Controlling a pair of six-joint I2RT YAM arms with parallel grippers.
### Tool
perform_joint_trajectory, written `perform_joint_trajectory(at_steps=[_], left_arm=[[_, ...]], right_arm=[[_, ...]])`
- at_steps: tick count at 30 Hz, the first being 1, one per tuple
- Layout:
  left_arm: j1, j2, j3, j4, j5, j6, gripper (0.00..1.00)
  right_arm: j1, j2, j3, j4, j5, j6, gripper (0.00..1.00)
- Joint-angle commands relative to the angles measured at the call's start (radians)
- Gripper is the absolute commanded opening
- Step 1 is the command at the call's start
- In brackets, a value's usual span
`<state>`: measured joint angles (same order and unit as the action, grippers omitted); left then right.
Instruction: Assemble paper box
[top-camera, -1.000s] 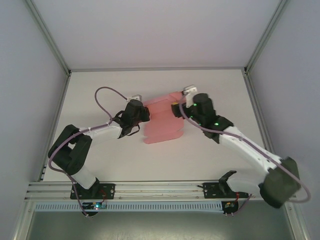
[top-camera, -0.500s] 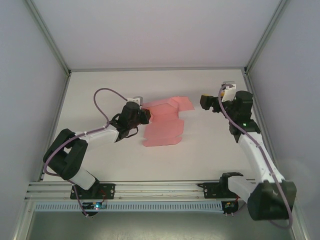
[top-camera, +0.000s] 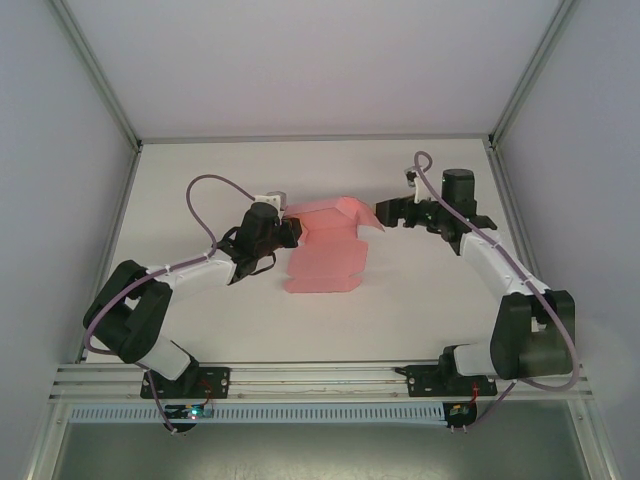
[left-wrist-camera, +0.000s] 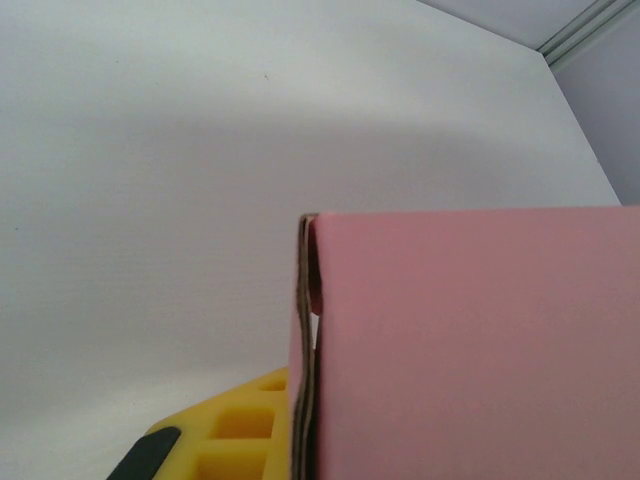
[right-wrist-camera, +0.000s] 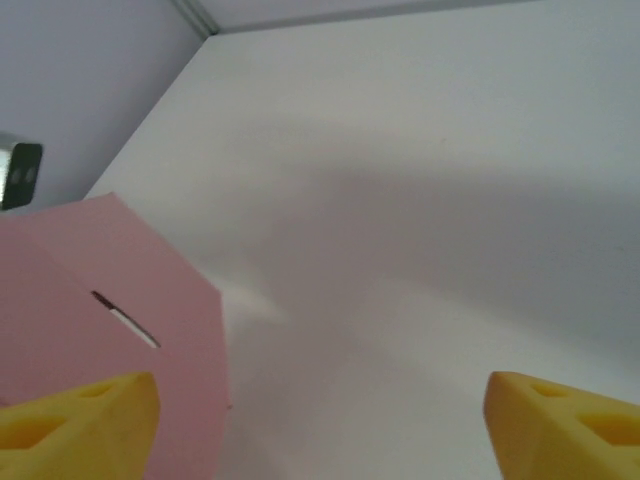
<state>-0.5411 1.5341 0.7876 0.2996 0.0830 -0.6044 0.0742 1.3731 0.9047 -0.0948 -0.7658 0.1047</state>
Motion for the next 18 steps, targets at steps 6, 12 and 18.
perform_joint_trajectory(at_steps=[6, 12, 18], left_arm=[[0.005, 0.004, 0.04, 0.008, -0.015, 0.017, 0.0], [0.005, 0.012, 0.049, -0.008, -0.028, 0.022, 0.0], [0.005, 0.022, 0.057, -0.019, -0.03, 0.025, 0.0]], right_arm=[[0.051, 0.015, 0.037, -0.077, -0.061, -0.088, 0.74], [0.082, -0.004, 0.031, -0.114, -0.041, -0.124, 0.66], [0.121, -0.024, 0.036, -0.139, -0.046, -0.169, 0.61]])
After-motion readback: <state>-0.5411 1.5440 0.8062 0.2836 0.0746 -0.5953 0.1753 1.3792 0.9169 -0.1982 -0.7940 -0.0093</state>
